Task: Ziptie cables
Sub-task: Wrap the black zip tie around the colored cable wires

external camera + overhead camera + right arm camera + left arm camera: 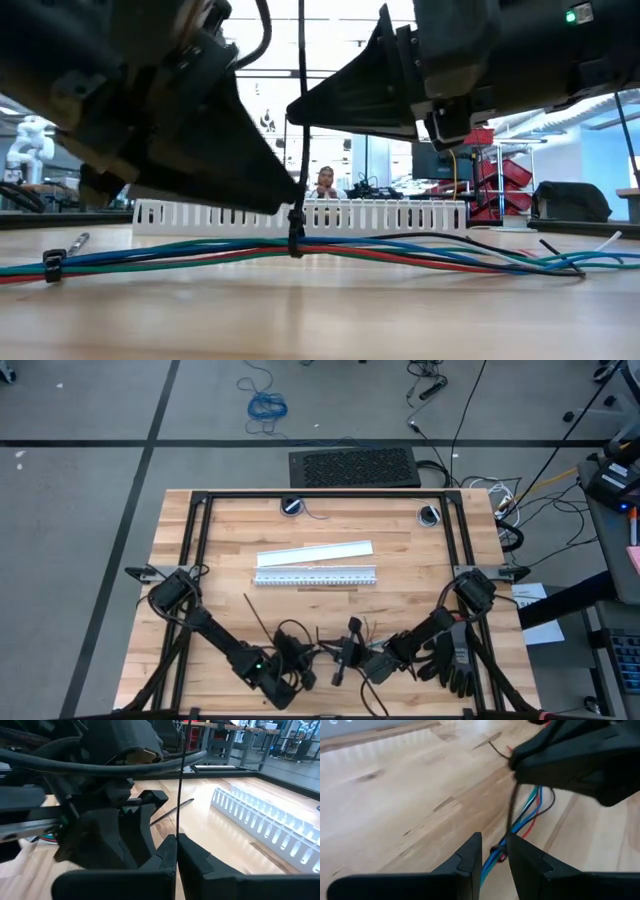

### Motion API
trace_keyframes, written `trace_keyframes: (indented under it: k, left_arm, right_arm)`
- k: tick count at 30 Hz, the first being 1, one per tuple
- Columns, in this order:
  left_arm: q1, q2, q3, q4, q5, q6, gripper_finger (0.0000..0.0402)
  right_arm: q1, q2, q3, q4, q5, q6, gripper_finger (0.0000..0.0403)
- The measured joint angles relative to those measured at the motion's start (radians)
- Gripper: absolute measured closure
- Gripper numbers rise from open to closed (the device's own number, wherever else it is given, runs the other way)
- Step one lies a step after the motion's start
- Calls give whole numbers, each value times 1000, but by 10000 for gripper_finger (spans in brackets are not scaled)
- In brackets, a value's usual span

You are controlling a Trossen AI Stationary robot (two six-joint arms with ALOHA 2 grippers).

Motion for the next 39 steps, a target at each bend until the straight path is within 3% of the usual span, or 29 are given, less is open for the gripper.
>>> trace_keyframes:
  k: [5,14,21,39]
  left_arm:
    - [12,20,0,88,9,66,314]
    - [23,23,-1,81,3,47,315]
    - [26,23,-1,33,-1,-6,383]
    - [-6,118,35,161,43,31,384]
  right_arm:
    - [-23,0,-1,47,-45,-22,403]
    - [-32,1,-1,63,-48,-38,403]
    - [-31,2,-1,89,-45,-74,403]
    - [-59,2,-4,142,8,-221,403]
